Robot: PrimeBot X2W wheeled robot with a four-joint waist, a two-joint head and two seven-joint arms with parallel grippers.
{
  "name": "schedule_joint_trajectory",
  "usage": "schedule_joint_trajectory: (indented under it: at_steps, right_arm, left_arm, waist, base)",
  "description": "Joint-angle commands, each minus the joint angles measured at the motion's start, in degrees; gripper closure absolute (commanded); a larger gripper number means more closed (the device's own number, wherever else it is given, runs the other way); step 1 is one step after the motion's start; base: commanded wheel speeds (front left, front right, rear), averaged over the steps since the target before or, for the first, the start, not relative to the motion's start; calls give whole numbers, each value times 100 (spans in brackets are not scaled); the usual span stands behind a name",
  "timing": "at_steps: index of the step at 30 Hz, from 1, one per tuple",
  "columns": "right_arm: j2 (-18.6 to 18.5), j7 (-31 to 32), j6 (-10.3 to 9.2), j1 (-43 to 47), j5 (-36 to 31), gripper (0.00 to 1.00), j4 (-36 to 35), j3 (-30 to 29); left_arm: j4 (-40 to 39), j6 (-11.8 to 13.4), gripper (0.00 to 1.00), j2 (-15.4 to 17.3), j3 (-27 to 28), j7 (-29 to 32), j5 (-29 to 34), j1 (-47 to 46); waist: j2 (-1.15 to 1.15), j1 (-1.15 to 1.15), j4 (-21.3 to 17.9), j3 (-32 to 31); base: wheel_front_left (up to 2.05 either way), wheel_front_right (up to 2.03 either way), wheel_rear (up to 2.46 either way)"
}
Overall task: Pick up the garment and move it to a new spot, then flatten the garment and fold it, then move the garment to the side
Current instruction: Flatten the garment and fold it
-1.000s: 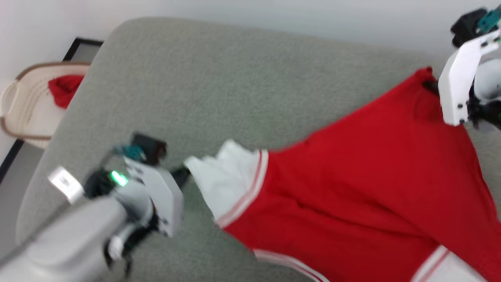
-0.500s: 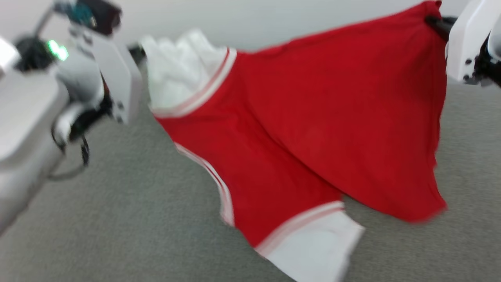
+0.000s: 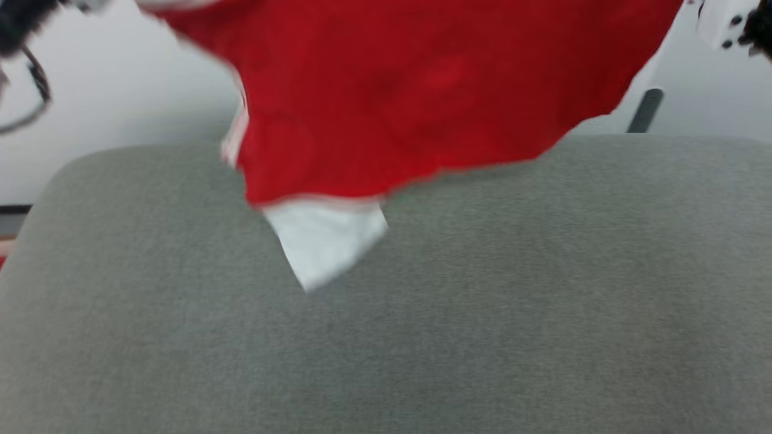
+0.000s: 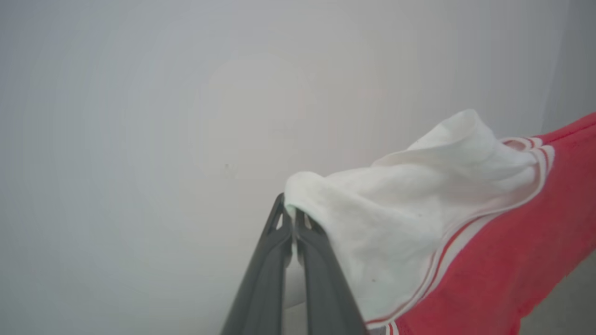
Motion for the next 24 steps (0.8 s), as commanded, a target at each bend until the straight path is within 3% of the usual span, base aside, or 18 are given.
schedule_joint_trajectory:
  at_steps: [1, 13, 24]
  right_arm:
    - [25, -70, -6, -73, -34, 100, 52, -31]
    - [141, -446, -7, -559, -53, 100, 250, 14]
    - [73, -926, -7, -1327, -169, 100, 379, -77]
  left_arm:
    - [129, -19, 100, 11, 12, -92, 70, -123]
    - [1327, -171, 100, -432, 32, -721, 191, -1394]
    - [1787, -177, 100, -539, -114, -1286, 431, -2454]
  waist:
    - [0, 0, -140, -48]
    - [0, 0, -422, 393]
    - [0, 0, -558, 1712]
  base:
    - [0, 0, 0]
    - [0, 0, 0]
    - [0, 0, 0]
